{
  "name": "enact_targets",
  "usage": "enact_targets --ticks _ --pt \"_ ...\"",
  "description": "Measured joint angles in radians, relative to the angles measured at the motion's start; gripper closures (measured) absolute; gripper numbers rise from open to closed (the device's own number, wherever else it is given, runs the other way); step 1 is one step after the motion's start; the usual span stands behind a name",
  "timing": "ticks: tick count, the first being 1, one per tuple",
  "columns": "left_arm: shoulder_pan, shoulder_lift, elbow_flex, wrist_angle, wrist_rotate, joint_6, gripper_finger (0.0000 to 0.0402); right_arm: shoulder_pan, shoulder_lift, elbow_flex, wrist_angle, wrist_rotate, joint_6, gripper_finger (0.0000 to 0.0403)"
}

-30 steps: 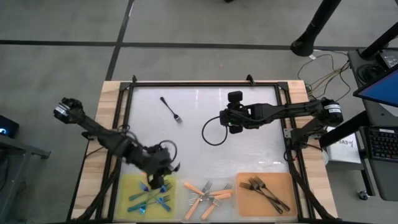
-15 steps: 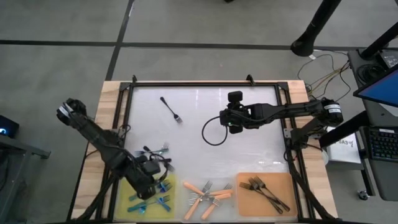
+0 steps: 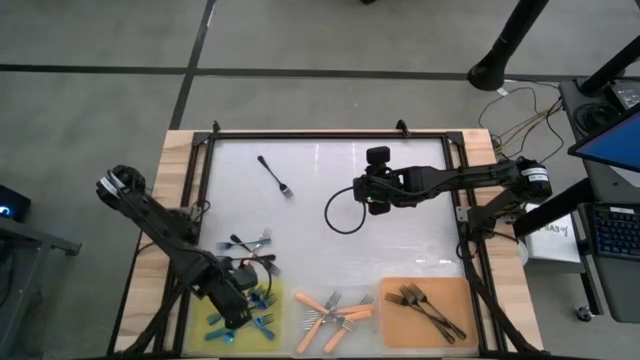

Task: Sort silverware by color (type)
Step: Put the black fork into the orange bin

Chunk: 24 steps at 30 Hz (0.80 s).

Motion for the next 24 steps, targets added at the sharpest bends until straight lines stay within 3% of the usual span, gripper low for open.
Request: enact_targets --ticks 6,14,24 --pt "0.001 0.052 0.0 0.001 -0.003 -0.009 0.0399 0.0 0.0 0.0 0.0 0.0 0.0 0.0321" --pt "0.001 0.106 0.0 0.0 0.076 -0.003 0.0358 0.0 0.0 0.0 0.001 0.0 0.0 0.0321" --pt "0.057 0.115 0.0 -0.048 0.016 0.005 0.0321 0.0 0.0 0.0 0.003 0.0 0.0 0.0321"
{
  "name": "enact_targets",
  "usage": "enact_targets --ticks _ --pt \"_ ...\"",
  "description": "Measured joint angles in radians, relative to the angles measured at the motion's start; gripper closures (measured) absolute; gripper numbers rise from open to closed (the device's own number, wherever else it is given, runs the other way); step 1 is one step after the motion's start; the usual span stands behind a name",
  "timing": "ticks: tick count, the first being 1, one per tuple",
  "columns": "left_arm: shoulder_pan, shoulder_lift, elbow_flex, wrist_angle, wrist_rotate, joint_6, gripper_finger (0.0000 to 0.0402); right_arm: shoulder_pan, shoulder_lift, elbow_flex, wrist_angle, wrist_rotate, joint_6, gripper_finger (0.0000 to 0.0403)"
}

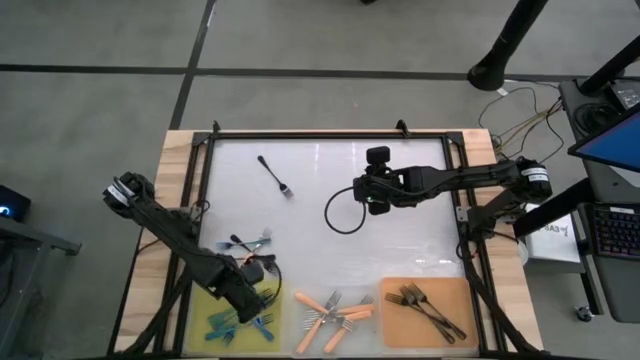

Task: Sort silverware by color (type)
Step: Put the black fork into the orange bin

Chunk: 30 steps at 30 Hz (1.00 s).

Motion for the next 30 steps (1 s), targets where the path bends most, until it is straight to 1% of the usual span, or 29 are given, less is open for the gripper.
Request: enact_targets --ticks 4,7,9,12,14,16,18,20,21,24,30 --pt "0.036 -0.022 0.004 -0.002 0.008 0.014 0.032 0.0 0.0 0.0 0.0 0.0 0.0 0.0321" --pt "0.046 -0.039 0.032 -0.003 -0.017 0.041 0.032 0.0 0.0 0.0 0.0 0.0 0.0 0.0321" --pt "0.048 -0.047 0.063 -0.026 -0.057 0.075 0.032 0.0 0.0 0.0 0.0 0.0 0.0 0.0321" --pt "0.056 -0.047 0.133 -0.107 -0.165 0.16 0.032 0.0 0.0 0.0 0.0 0.0 0.0 0.0321" --pt "0.065 -0.046 0.179 -0.189 -0.26 0.207 0.032 0.0 0.0 0.0 0.0 0.0 0.0 0.0321" --pt "0.08 -0.044 0.211 -0.28 -0.376 0.224 0.032 0.0 0.0 0.0 0.0 0.0 0.0 0.0321" --pt "0.109 -0.041 0.227 -0.357 -0.519 0.224 0.032 0.0 0.0 0.0 0.001 0.0 0.0 0.0321" --pt "0.158 -0.041 0.23 -0.399 -0.615 0.224 0.032 0.0 0.0 0.0 0.001 0.0 0.0 0.0321" --pt "0.19 -0.04 0.228 -0.411 -0.635 0.232 0.032 0.0 0.0 0.0 0.001 0.0 0.0 0.0321" --pt "0.295 -0.041 0.218 -0.409 -0.645 0.337 0.032 0.0 0.0 0.0 0.001 0.0 0.0 0.0321" --pt "0.518 -0.043 0.2 -0.321 -0.643 0.657 0.032 0.0 0.0 0.0 0.003 0.0 0.0 0.0321"
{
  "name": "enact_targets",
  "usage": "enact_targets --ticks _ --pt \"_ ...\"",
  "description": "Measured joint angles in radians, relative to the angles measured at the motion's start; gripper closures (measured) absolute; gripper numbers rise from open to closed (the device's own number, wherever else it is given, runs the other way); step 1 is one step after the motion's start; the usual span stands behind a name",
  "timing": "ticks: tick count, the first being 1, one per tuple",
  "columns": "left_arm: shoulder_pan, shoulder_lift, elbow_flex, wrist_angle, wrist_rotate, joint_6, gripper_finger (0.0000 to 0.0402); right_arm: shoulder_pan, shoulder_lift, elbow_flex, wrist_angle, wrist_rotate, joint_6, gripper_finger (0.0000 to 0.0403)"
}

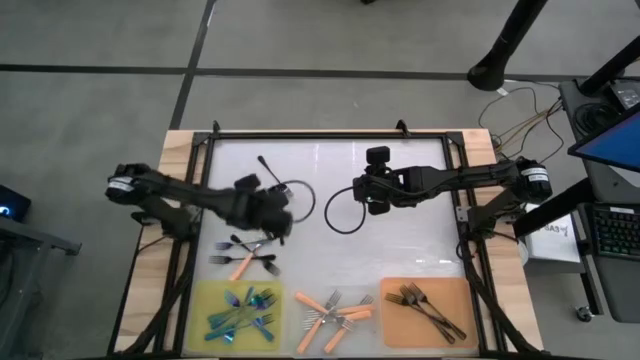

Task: Sort silverware by color (type)
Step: Put the black fork into the orange bin

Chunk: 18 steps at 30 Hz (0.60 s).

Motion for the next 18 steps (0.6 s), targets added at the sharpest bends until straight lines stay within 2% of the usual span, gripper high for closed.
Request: enact_targets --ticks 3,7,9,11,14,18 --pt "0.073 0.0 -0.049 0.1 0.032 0.192 0.032 0.0 0.0 0.0 0.001 0.0 0.0 0.0321" --pt "0.129 0.0 -0.158 0.304 0.057 0.587 0.032 0.0 0.0 0.0 0.004 0.0 0.0 0.0321" --pt "0.17 0.0 -0.208 0.396 0.122 0.757 0.032 0.0 0.0 0.0 0.005 0.0 0.0 0.0321" --pt "0.226 0.0 -0.244 0.453 0.218 0.849 0.032 0.0 0.0 0.0 0.005 0.0 0.0 0.0321" --pt "0.308 0.002 -0.266 0.485 0.33 0.906 0.032 0.0 0.0 0.0 0.01 0.0 0.0 0.0321" --pt "0.399 0.002 -0.265 0.507 0.364 1.022 0.032 0.0 0.0 0.0 0.013 0.0 0.0 0.0321"
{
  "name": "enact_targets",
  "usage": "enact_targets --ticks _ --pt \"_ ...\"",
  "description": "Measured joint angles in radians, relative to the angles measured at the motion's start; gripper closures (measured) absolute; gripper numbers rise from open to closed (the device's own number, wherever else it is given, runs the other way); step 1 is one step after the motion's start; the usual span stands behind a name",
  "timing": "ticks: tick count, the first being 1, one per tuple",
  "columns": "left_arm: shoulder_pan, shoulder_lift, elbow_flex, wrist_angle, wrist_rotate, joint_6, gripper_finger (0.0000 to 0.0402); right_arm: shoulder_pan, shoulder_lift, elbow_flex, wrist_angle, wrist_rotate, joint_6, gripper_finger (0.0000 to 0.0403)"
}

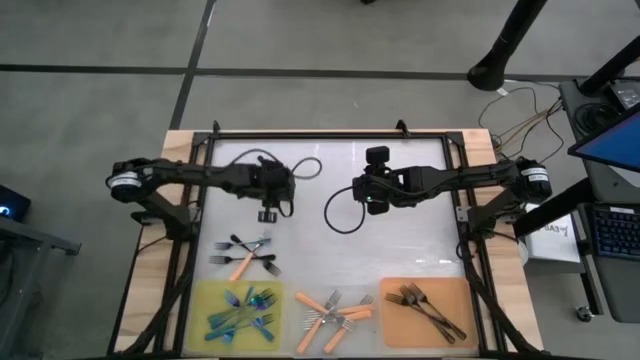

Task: Sort silverware by color (type)
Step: Put the black fork into the orange bin

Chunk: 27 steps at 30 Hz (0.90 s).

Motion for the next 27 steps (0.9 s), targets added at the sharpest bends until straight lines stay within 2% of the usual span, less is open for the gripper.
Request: enact_targets --ticks 5,10,15,17,23,27 --pt "0.128 0.018 0.004 0.029 0.029 0.201 0.032 0.0 0.0 0.0 0.0 0.0 0.0 0.0321" --pt "0.24 0.041 0.007 0.058 0.205 0.28 0.032 0.0 0.0 0.0 0.0 0.0 0.0 0.0321" --pt "0.289 0.101 0.079 0.054 0.207 0.325 0.032 0.0 0.0 0.0 0.003 0.0 0.0 0.0321" --pt "0.304 0.144 0.119 0.018 0.207 0.328 0.032 0.0 0.0 0.0 0.006 0.0 0.0 0.0321" --pt "0.354 0.287 0.239 -0.245 0.206 0.357 0.0322 0.0 0.0 0.0 0.007 0.0 0.0 0.0321" --pt "0.383 0.336 0.287 -0.286 0.206 0.38 0.0324 0.0 0.0 0.0 0.007 0.0 0.0 0.0321"
